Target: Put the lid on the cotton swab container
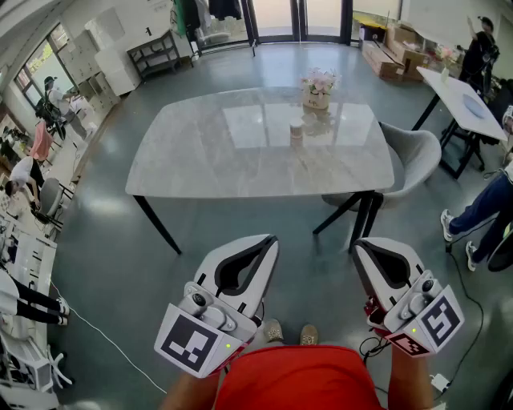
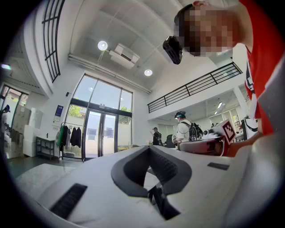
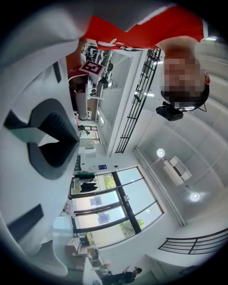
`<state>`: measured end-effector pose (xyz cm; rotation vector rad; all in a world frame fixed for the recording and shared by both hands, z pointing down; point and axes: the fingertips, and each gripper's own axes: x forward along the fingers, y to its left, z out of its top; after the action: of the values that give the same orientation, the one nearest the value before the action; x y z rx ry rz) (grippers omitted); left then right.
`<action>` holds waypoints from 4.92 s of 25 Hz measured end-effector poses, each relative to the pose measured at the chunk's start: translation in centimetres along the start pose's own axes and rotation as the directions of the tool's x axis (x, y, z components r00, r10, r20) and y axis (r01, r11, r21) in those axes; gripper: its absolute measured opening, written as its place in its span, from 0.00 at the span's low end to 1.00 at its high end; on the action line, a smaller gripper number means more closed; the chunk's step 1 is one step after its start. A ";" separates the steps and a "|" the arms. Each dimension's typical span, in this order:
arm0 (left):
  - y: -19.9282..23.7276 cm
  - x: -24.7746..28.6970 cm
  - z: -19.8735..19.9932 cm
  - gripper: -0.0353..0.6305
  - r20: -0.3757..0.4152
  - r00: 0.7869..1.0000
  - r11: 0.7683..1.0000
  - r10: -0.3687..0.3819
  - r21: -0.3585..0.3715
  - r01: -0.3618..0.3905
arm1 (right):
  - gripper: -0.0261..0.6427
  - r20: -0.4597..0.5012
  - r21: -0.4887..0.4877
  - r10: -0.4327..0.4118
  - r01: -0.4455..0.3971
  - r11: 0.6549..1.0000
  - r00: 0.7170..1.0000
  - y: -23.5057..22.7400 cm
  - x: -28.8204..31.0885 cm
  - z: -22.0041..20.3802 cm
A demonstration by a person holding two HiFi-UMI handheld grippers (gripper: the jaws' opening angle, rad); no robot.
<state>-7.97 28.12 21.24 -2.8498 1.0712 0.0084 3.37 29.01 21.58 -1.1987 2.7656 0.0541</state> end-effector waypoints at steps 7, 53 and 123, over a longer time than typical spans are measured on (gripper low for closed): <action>-0.1 0.2 0.1 0.07 0.000 1.000 1.000 0.004 0.003 -0.004 | 0.04 -0.001 0.002 0.017 -0.017 1.000 1.000 -0.1 0.2 -0.1; 14.4 16.0 -3.7 0.07 0.029 0.997 0.996 0.073 0.048 -0.074 | 0.05 -0.031 0.044 0.016 -0.015 0.999 0.999 -16.6 11.9 -3.9; 32.8 43.9 -39.6 0.46 -0.593 0.761 0.962 -0.264 -0.101 0.254 | 0.45 -0.532 0.315 0.221 -0.051 0.948 0.818 -40.8 36.1 -29.7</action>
<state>2.31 -28.94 56.04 -3.0542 0.7119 -0.9821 5.66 -27.59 47.06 -1.0608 3.1830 -0.7938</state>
